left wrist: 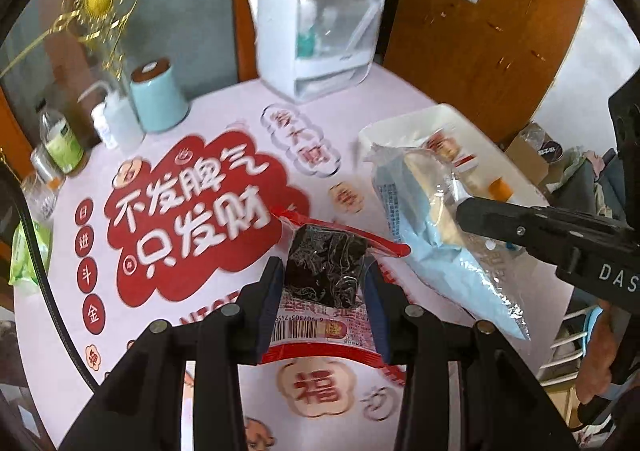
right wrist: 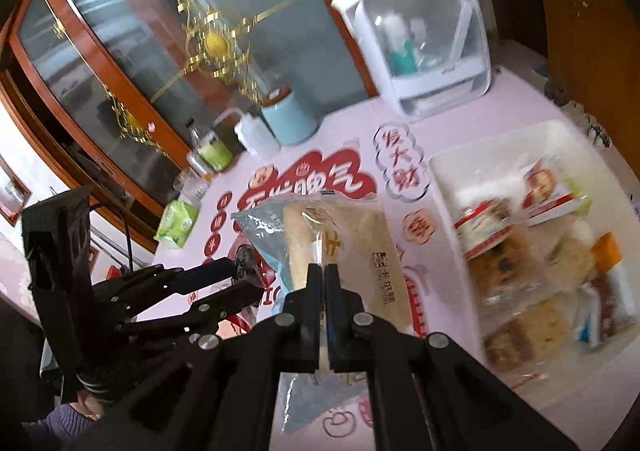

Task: Organize snacks
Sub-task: 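Carry both snacks over the tray, lower them in and open both grippers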

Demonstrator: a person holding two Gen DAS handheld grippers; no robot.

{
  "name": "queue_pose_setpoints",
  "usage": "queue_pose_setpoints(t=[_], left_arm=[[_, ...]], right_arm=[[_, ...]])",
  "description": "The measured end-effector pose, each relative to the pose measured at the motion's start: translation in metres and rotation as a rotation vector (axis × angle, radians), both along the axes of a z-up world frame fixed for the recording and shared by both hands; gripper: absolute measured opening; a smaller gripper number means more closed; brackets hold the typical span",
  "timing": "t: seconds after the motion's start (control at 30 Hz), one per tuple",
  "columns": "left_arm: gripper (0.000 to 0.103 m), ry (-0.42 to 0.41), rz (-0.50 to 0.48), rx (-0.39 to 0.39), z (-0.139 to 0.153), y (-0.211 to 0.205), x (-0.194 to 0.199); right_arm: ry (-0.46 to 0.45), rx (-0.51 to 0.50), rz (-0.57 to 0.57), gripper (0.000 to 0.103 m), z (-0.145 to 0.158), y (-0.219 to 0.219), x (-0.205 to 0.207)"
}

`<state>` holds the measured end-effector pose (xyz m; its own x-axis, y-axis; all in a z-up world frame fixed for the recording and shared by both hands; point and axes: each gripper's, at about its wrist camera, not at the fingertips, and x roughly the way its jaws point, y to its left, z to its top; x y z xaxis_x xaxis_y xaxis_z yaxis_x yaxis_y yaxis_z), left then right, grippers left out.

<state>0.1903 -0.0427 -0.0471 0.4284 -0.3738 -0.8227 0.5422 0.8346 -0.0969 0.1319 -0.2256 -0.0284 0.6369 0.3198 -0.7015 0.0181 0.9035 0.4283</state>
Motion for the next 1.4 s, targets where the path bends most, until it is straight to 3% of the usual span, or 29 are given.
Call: queue_pose_setpoints(t=[0.27, 0.57, 0.77, 1.03, 1.1, 1.2, 1.27, 1.4], left_arm=[[0.038, -0.045, -0.013, -0.03, 0.033, -0.087, -0.019], [0.038, -0.084, 0.012, -0.022, 0.04, -0.194, -0.008], [0.038, -0.042, 0.06, -0.003, 0.023, -0.247, 0.014], [0.041, -0.019, 0.122, 0.031, 0.009, -0.281, 0.038], [0.047, -0.024, 0.141, 0.048, 0.008, -0.284, 0.043], [0.066, -0.032, 0.165, 0.068, 0.006, -0.284, 0.047], [0.09, -0.056, 0.179, 0.076, 0.009, -0.283, 0.044], [0.092, -0.076, 0.198, 0.103, 0.012, -0.278, 0.041]], right_arm=[[-0.052, -0.064, -0.074, 0.002, 0.029, -0.092, -0.035], [-0.008, -0.092, -0.116, 0.002, 0.007, -0.187, -0.038], [0.017, -0.079, -0.088, 0.002, -0.01, -0.215, -0.027], [0.045, -0.068, -0.047, 0.002, -0.024, -0.226, -0.01], [0.065, -0.066, -0.029, 0.004, -0.029, -0.226, -0.004], [0.07, -0.123, -0.016, 0.006, -0.035, -0.221, -0.001], [0.064, -0.143, 0.001, 0.009, -0.034, -0.216, 0.0], [0.065, -0.151, 0.019, 0.018, -0.035, -0.212, 0.001]])
